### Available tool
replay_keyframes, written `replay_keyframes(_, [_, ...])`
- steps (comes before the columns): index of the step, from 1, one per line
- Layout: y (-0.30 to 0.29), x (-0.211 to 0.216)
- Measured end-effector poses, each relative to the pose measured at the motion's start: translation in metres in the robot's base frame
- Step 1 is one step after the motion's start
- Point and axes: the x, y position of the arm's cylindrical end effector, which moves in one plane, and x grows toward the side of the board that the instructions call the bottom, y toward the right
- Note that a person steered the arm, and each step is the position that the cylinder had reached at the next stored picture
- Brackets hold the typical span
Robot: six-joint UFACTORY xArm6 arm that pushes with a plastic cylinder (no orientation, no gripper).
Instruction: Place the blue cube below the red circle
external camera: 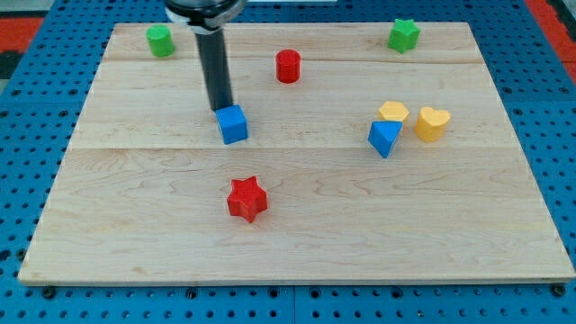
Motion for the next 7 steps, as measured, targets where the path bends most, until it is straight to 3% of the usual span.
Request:
replay_keyframes(2, [-0.023,-0.062])
replay_keyframes(5, [-0.093,-0.066])
replay_keyframes(6, [-0.011,-0.053])
replay_keyframes(7, [-0.003,-0.017])
